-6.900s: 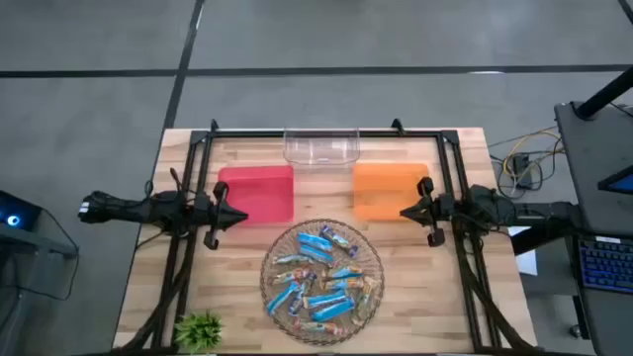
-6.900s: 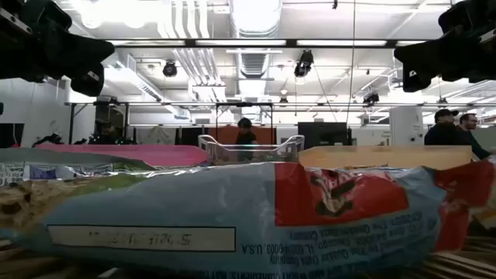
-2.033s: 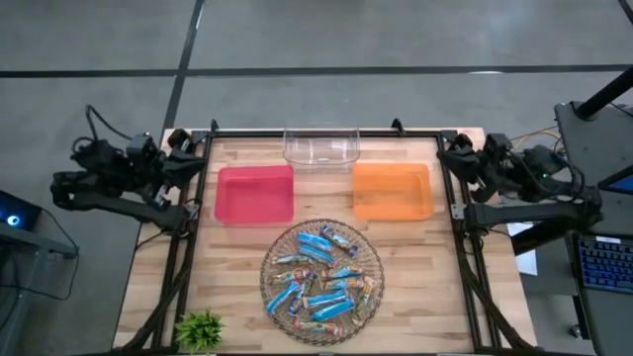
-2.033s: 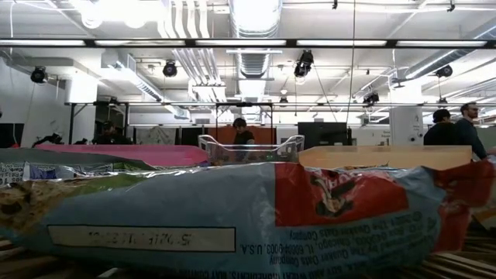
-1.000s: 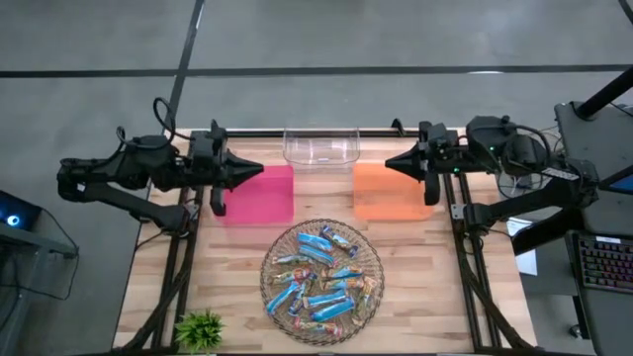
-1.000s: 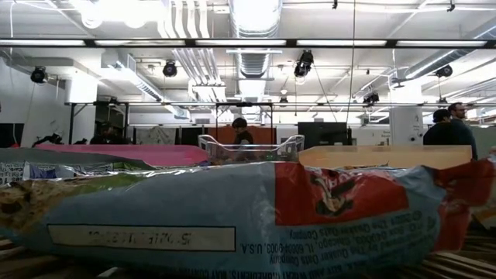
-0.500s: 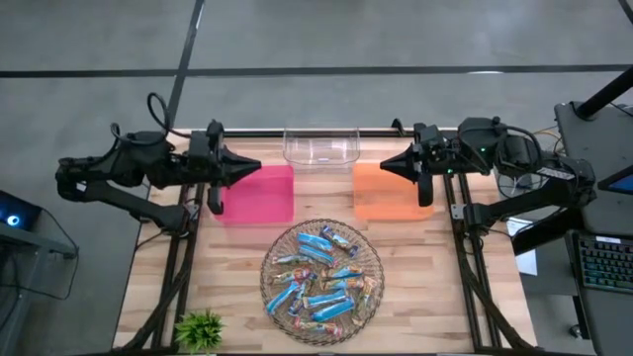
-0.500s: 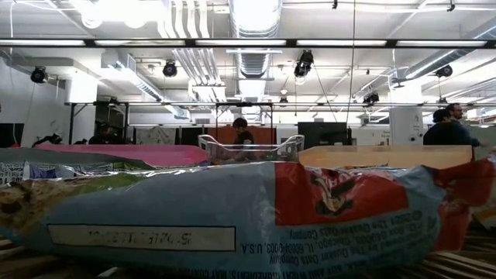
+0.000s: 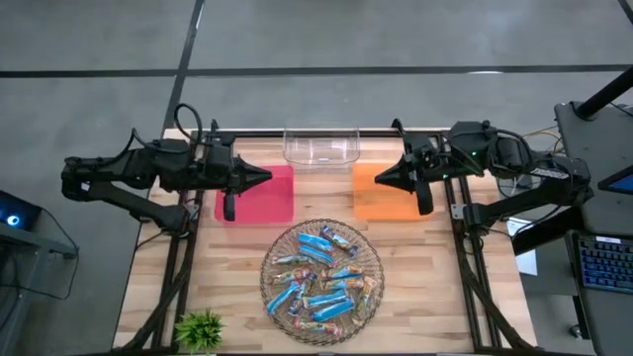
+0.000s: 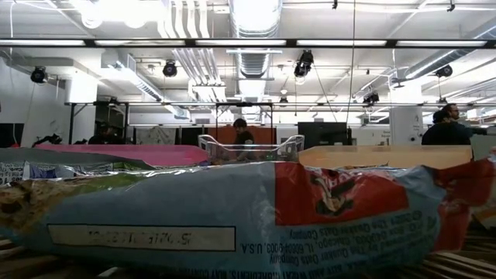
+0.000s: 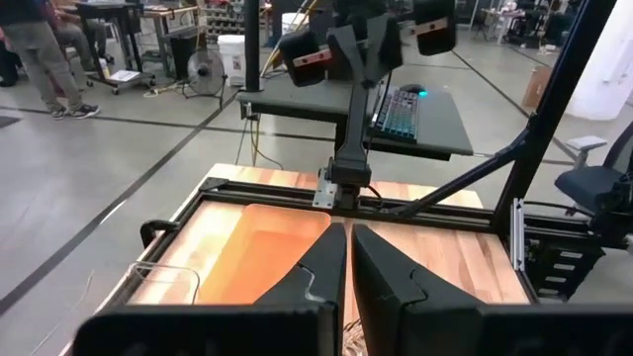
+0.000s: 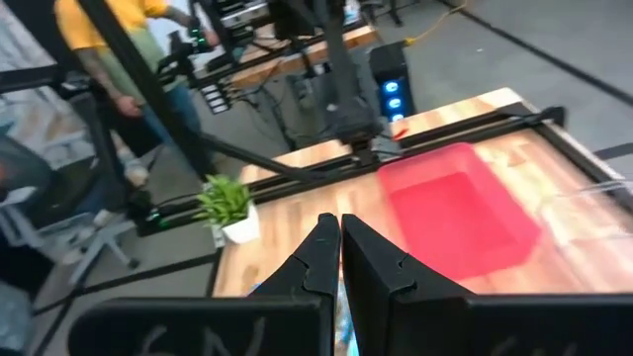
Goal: Pick and place Granola Bars by type
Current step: Put the blue granola bar into the transparent bin
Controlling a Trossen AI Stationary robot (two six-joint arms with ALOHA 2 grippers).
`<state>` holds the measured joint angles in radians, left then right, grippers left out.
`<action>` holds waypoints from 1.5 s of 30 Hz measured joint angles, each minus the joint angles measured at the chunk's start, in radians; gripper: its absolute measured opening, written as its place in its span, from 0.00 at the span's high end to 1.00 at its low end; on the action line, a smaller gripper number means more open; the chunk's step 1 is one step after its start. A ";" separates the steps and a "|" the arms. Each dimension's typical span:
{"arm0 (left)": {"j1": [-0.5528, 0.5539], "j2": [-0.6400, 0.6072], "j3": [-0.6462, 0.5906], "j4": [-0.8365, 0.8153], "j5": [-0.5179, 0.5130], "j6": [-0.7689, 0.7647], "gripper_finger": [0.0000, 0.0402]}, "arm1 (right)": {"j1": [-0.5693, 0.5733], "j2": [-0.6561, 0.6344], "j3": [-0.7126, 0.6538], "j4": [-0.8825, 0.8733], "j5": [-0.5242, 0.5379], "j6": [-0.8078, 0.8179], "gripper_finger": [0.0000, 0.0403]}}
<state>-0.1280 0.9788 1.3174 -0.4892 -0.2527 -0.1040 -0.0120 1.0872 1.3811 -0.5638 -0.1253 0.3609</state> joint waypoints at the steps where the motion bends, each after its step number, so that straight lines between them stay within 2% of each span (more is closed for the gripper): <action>1: 0.000 0.001 0.000 0.000 0.000 0.000 0.99 | 0.010 0.008 0.000 0.006 0.000 0.003 0.98; 15: 0.000 0.003 -0.001 0.000 0.000 -0.017 0.99 | 0.163 0.111 0.004 0.023 0.000 0.064 0.98; 30: 0.000 0.003 -0.007 0.000 0.000 -0.017 0.99 | 0.185 0.229 0.005 0.026 -0.014 0.113 0.98; 37: 0.000 0.003 -0.007 0.000 0.000 -0.017 0.99 | 0.196 0.318 0.095 0.002 -0.018 0.103 0.98; 45: 0.000 0.003 -0.008 -0.001 0.000 -0.016 0.99 | 0.196 0.406 0.202 -0.167 -0.015 0.103 0.98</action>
<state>-0.1280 0.9813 1.3090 -0.4902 -0.2523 -0.1204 0.1837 1.4936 1.5831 -0.7308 -0.1402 0.4641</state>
